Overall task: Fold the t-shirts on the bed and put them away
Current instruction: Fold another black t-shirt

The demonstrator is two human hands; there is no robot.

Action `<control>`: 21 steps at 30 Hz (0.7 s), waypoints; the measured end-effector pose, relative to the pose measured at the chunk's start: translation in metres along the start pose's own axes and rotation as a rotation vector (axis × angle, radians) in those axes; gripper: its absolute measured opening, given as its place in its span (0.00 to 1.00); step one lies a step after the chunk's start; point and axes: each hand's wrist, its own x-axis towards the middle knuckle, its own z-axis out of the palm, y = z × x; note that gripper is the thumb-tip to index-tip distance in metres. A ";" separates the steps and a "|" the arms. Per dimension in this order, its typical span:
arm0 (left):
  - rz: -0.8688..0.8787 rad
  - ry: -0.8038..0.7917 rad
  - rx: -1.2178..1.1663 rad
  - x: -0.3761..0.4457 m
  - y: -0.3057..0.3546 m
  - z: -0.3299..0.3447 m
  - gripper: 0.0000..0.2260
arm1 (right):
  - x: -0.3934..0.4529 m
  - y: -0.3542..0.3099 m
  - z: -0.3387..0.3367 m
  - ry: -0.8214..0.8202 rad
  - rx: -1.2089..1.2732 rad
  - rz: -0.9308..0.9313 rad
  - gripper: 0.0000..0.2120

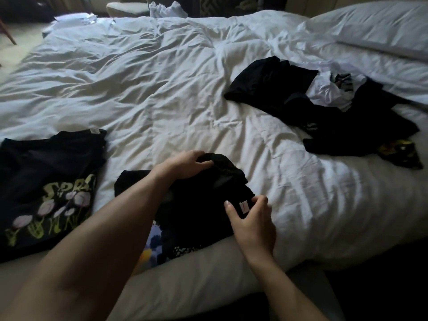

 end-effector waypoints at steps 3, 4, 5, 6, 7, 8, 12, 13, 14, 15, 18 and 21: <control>0.010 0.037 -0.030 -0.007 -0.004 0.001 0.18 | -0.007 -0.006 -0.002 0.046 0.015 0.079 0.31; 0.017 0.056 -0.050 -0.007 -0.006 0.002 0.17 | -0.009 -0.007 -0.003 0.043 0.042 0.141 0.33; 0.028 0.072 -0.072 -0.009 -0.007 0.003 0.15 | -0.012 -0.009 -0.004 0.032 0.096 0.231 0.36; 0.040 0.084 -0.099 -0.012 -0.008 0.003 0.14 | -0.013 -0.011 -0.004 0.014 0.192 0.349 0.38; 0.041 0.092 -0.135 -0.015 -0.009 0.004 0.15 | -0.015 -0.012 -0.001 -0.002 0.347 0.477 0.40; 0.027 0.093 -0.185 -0.018 -0.008 0.004 0.18 | -0.017 -0.014 0.003 -0.013 0.547 0.586 0.40; -0.095 0.010 -0.379 -0.027 0.002 -0.002 0.24 | -0.034 -0.020 0.019 -0.081 1.035 0.725 0.23; -0.117 -0.008 -0.411 -0.029 0.004 -0.006 0.22 | -0.037 -0.022 0.022 -0.122 1.058 0.715 0.20; -0.126 -0.010 -0.446 -0.031 0.008 -0.009 0.19 | -0.039 -0.026 0.021 -0.154 1.082 0.694 0.19; -0.121 0.006 -0.482 -0.038 0.009 -0.014 0.16 | -0.039 -0.030 0.020 -0.171 1.088 0.646 0.19; -0.048 0.089 -0.560 -0.052 0.018 -0.028 0.06 | -0.026 -0.034 0.016 -0.093 1.054 0.432 0.17; 0.022 0.193 -0.681 -0.081 0.016 -0.045 0.10 | -0.020 -0.040 0.010 -0.175 1.148 0.248 0.14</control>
